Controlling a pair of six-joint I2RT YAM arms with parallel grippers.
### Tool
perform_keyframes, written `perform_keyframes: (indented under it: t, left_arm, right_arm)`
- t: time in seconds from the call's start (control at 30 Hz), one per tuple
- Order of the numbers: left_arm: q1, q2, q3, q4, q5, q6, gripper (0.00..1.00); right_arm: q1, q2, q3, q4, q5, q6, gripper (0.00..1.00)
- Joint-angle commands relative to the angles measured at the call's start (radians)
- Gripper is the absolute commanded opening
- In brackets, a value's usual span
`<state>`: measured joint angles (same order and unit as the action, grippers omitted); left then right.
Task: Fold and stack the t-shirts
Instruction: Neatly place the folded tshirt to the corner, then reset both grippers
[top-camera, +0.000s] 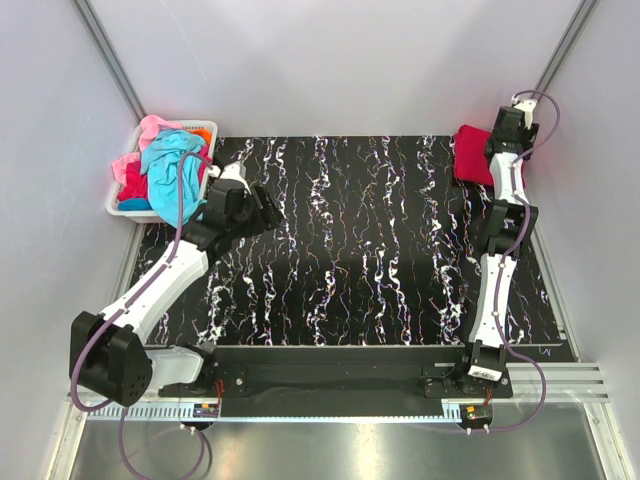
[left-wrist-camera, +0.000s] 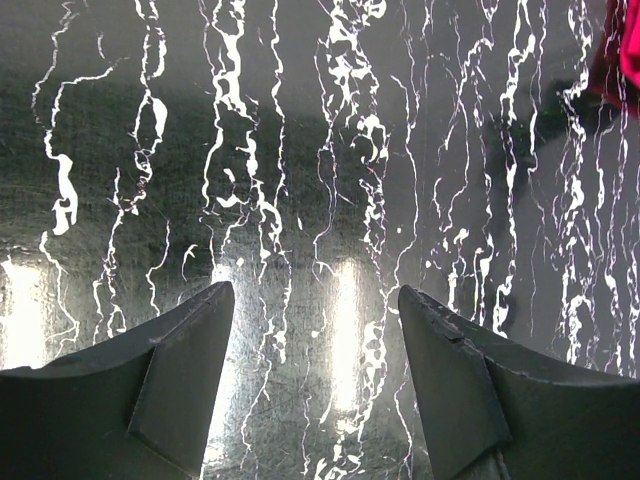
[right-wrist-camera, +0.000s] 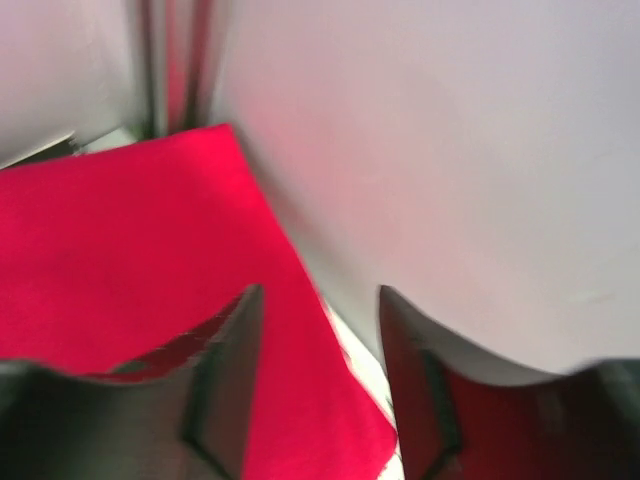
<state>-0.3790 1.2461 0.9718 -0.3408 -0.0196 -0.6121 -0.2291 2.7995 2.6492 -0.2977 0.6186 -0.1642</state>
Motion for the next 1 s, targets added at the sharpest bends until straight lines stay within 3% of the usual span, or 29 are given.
perform_keyframes:
  t: [0.0, 0.17, 0.37, 0.47, 0.6, 0.7, 0.73, 0.83, 0.97]
  left_arm:
    - [-0.006, -0.002, -0.007, 0.071, 0.046, 0.032, 0.72]
    - [-0.009, -0.013, -0.012, 0.083, 0.024, 0.032, 0.72]
    - [-0.009, -0.020, 0.001, 0.063, -0.046, 0.006, 0.72]
    - [-0.009, 0.001, 0.045, -0.006, -0.100, -0.003, 0.72]
    - [-0.009, 0.022, 0.088, -0.061, -0.166, 0.002, 0.71]
    - [-0.009, 0.010, 0.097, -0.072, -0.207, 0.044, 0.72]
    - [-0.009, 0.006, 0.103, -0.073, -0.209, 0.081, 0.79]
    - [-0.009, -0.014, 0.100, -0.073, -0.227, 0.141, 0.98]
    - [-0.011, -0.034, 0.105, -0.073, -0.267, 0.156, 0.99]
  right_arm:
    - [-0.004, -0.006, 0.058, 0.080, 0.125, -0.046, 0.58]
    - [0.010, -0.076, 0.032, 0.023, 0.116, 0.012, 0.58]
    - [0.086, -0.290, -0.230, 0.005, 0.035, 0.090, 0.59]
    - [0.126, -0.402, -0.359, -0.014, -0.013, 0.156, 0.68]
    - [0.157, -0.524, -0.454, -0.173, -0.152, 0.310, 0.66]
    - [0.178, -0.670, -0.617, -0.190, -0.391, 0.388, 0.55]
    - [0.186, -0.746, -0.667, -0.179, -0.511, 0.417, 0.53]
    - [0.256, -0.901, -0.888, -0.107, -0.682, 0.420, 0.54]
    - [0.382, -1.023, -1.122, -0.087, -0.643, 0.391, 0.57]
